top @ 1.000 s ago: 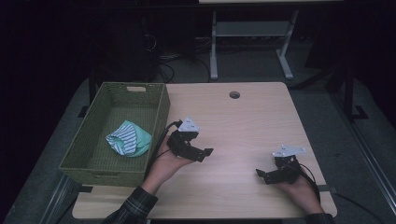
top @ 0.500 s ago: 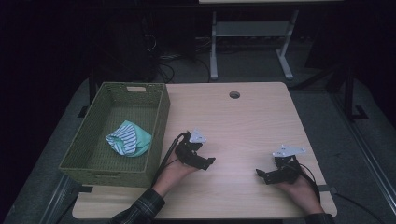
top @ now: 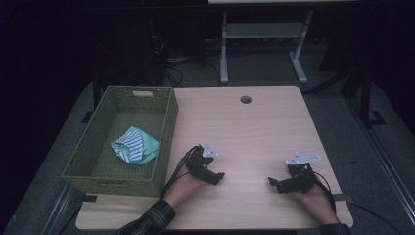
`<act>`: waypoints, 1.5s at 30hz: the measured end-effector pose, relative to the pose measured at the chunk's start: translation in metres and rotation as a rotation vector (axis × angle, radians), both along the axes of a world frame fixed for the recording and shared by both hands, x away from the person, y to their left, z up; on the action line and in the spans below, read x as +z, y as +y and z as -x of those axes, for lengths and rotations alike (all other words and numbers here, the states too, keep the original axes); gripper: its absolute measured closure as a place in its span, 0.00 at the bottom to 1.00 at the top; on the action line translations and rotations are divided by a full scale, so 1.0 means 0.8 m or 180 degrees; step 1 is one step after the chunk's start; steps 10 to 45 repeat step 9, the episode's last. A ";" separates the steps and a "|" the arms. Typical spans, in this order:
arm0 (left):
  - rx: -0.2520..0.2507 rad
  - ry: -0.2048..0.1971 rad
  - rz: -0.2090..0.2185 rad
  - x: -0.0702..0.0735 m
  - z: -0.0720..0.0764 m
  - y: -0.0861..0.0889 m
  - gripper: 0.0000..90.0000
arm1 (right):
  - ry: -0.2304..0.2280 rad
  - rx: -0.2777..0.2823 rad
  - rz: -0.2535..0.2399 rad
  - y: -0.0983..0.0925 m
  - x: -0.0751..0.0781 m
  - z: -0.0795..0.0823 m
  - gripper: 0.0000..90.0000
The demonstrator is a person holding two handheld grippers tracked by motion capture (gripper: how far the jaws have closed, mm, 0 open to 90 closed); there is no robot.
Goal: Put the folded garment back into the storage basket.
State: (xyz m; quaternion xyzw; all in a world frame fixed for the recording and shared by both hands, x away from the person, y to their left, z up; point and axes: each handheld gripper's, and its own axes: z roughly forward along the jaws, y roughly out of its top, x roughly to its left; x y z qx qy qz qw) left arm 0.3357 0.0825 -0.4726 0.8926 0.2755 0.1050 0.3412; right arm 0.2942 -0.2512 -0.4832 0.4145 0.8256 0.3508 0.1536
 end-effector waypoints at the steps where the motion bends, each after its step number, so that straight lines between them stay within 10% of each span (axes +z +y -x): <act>1: 0.0001 -0.0027 0.0043 -0.002 0.001 0.001 0.14 | 0.0000 0.0000 0.0000 0.000 0.000 0.000 0.02; 45: 0.0010 -0.0136 0.0181 -0.008 0.005 0.003 0.14 | 0.0001 0.0000 0.0001 0.000 0.000 0.000 0.02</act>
